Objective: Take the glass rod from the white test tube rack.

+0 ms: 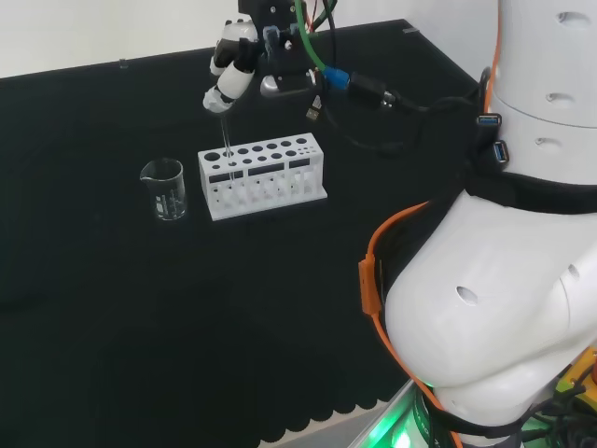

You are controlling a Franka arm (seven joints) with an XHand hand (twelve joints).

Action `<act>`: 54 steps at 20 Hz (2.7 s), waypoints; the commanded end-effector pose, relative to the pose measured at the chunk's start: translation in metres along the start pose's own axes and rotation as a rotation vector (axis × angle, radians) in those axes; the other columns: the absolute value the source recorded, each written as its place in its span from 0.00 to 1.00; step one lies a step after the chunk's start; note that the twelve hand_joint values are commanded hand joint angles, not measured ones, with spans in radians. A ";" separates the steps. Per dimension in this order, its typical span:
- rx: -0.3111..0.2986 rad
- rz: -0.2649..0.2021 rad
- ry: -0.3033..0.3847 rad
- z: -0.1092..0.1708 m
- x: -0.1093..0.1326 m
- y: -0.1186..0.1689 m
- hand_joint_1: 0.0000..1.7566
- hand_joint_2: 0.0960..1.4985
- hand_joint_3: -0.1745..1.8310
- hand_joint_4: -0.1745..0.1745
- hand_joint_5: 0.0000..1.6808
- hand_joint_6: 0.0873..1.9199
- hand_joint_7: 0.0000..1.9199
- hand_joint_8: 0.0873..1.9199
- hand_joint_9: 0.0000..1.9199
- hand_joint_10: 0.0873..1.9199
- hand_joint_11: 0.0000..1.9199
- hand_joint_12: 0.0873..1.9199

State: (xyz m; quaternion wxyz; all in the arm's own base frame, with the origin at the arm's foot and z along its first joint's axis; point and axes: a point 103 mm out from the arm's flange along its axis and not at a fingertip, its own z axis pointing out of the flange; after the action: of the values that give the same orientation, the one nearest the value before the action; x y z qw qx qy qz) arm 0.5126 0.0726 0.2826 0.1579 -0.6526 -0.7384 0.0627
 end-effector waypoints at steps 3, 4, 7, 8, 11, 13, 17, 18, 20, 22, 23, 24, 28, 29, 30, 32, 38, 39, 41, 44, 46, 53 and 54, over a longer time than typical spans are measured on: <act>0.013 -0.007 -0.003 0.008 0.000 0.007 0.47 0.36 0.35 0.00 0.28 0.19 0.31 0.40 0.34 0.41 0.24 0.69; 0.008 -0.011 0.009 0.006 -0.008 0.001 0.47 0.36 0.35 0.00 0.28 0.21 0.32 0.40 0.35 0.40 0.24 0.69; 0.045 0.081 -0.051 0.009 -0.008 0.004 0.48 0.36 0.35 0.00 0.28 0.23 0.33 0.40 0.36 0.40 0.25 0.69; 0.049 0.072 -0.047 0.011 -0.003 0.008 0.48 0.36 0.35 0.00 0.28 0.24 0.33 0.40 0.36 0.40 0.26 0.69; 0.024 0.044 0.005 0.013 -0.006 0.010 0.48 0.36 0.35 0.00 0.28 0.25 0.34 0.40 0.37 0.40 0.27 0.69; 0.019 0.023 0.021 0.013 -0.010 0.007 0.48 0.36 0.35 0.00 0.28 0.27 0.34 0.40 0.37 0.40 0.28 0.69; 0.028 -0.001 0.022 0.015 -0.010 0.009 0.48 0.36 0.36 0.00 0.28 0.28 0.35 0.40 0.38 0.40 0.29 0.69; 0.034 0.002 0.015 0.016 -0.009 0.011 0.48 0.36 0.36 0.00 0.28 0.28 0.35 0.40 0.38 0.40 0.29 0.69; 0.032 -0.008 0.015 0.017 -0.011 0.011 0.48 0.37 0.36 0.00 0.28 0.29 0.36 0.40 0.39 0.40 0.30 0.68; 0.036 -0.011 0.000 0.019 -0.006 0.015 0.50 0.37 0.36 0.00 0.28 0.30 0.37 0.40 0.40 0.40 0.31 0.68; 0.037 -0.014 -0.006 0.021 -0.003 0.018 0.51 0.37 0.36 0.00 0.28 0.30 0.37 0.40 0.40 0.40 0.32 0.68; 0.037 -0.016 -0.008 0.022 0.000 0.021 0.51 0.37 0.36 0.00 0.28 0.31 0.38 0.39 0.41 0.39 0.32 0.68; 0.029 -0.033 -0.026 0.024 0.008 0.027 0.53 0.37 0.37 0.00 0.28 0.32 0.40 0.39 0.43 0.38 0.34 0.67; 0.027 -0.037 -0.031 0.024 0.009 0.027 0.54 0.37 0.37 0.00 0.28 0.33 0.40 0.38 0.43 0.38 0.35 0.67; 0.025 -0.041 -0.036 0.024 0.010 0.028 0.55 0.36 0.38 0.00 0.29 0.33 0.41 0.38 0.44 0.38 0.36 0.66; 0.020 -0.044 -0.046 0.024 0.012 0.028 0.57 0.36 0.39 0.00 0.32 0.35 0.42 0.37 0.46 0.37 0.39 0.65; 0.010 -0.044 -0.054 0.023 0.010 0.033 0.62 0.33 0.42 0.00 0.42 0.36 0.48 0.35 0.52 0.33 0.49 0.61; 0.009 -0.042 -0.055 0.023 0.008 0.033 0.63 0.33 0.42 0.00 0.44 0.36 0.50 0.34 0.54 0.33 0.50 0.60; 0.010 -0.039 -0.058 0.021 0.006 0.034 0.64 0.32 0.43 0.00 0.47 0.36 0.52 0.33 0.56 0.31 0.54 0.59; 0.004 -0.038 -0.063 0.019 0.004 0.034 0.64 0.32 0.44 0.00 0.49 0.36 0.53 0.33 0.58 0.31 0.56 0.59; -0.001 -0.036 -0.063 0.018 0.003 0.034 0.64 0.32 0.44 0.00 0.50 0.35 0.54 0.32 0.58 0.30 0.57 0.58; -0.028 -0.037 -0.044 0.018 -0.007 0.031 0.66 0.32 0.45 0.00 0.55 0.34 0.58 0.31 0.62 0.27 0.65 0.53; -0.028 -0.040 -0.045 0.018 -0.007 0.030 0.66 0.33 0.46 0.00 0.56 0.34 0.58 0.31 0.63 0.27 0.65 0.53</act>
State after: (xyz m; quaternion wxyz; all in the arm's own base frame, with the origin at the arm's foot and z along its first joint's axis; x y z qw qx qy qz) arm 0.5387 0.0790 0.2550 0.1320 -0.6390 -0.7543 0.0724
